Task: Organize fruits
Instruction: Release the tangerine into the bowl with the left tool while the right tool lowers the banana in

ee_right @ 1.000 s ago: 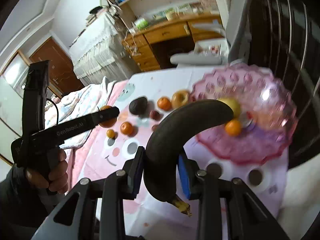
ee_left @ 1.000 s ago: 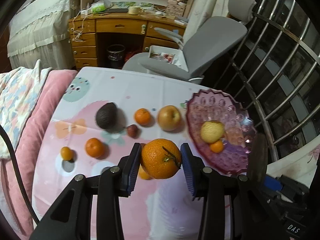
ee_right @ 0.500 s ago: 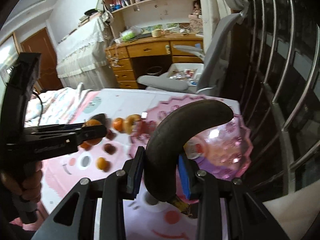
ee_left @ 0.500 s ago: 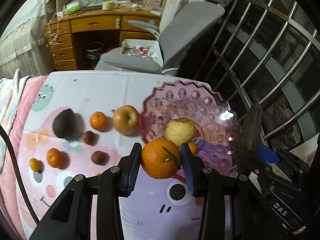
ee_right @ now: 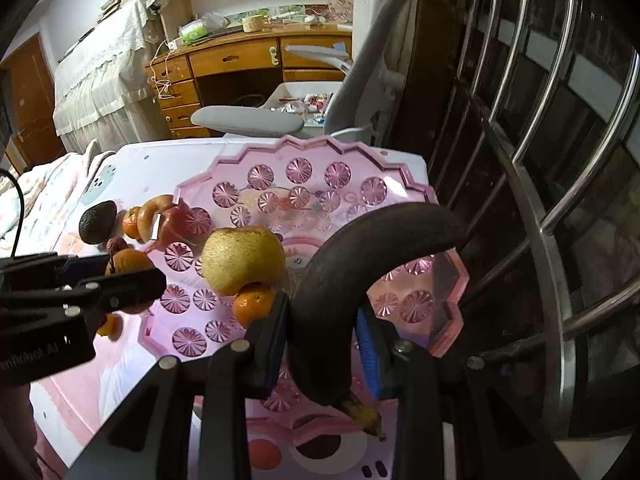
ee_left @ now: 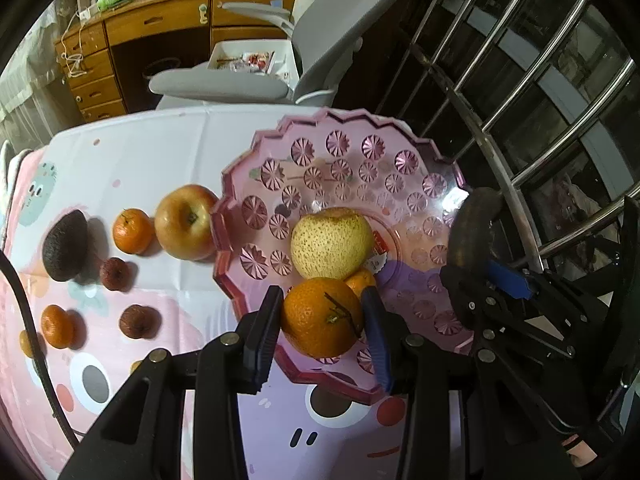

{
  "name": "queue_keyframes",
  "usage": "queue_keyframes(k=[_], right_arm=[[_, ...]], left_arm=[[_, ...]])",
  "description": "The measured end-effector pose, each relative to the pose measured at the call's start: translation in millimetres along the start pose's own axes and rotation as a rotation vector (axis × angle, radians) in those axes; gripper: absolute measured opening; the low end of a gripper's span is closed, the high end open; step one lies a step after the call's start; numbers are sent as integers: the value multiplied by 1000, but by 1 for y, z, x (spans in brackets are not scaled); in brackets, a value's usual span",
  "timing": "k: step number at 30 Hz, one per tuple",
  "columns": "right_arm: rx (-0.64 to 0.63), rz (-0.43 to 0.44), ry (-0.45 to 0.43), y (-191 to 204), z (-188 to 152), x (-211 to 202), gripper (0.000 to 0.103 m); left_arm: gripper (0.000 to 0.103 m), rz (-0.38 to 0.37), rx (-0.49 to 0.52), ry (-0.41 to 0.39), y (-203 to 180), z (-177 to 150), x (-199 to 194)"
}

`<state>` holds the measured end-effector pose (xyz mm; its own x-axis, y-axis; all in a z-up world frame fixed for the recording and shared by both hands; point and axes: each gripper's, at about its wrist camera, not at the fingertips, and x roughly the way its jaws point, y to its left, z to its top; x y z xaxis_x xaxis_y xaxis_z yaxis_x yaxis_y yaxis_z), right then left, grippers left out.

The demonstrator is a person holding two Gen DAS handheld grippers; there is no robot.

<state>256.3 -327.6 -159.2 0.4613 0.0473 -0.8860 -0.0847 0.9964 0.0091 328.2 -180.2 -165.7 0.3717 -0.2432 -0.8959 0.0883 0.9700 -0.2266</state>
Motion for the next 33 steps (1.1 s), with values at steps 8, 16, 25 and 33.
queue_keyframes(k=[8,16,25,33], right_arm=[[9,-23,-5,-4,-2,6,37],[80,-9,6,-12,-3,-2,44],[168,47,11,-6,-6,-24,44],[271,83,41,14,-17,-44,44]], left_arm=[[44,13,-9,59,2,-2,17],[63,17,-31,29,12,-5,-1],[63,35,-70,2,33,-27,-34],[64,27,-109,3,66,-58,-66]])
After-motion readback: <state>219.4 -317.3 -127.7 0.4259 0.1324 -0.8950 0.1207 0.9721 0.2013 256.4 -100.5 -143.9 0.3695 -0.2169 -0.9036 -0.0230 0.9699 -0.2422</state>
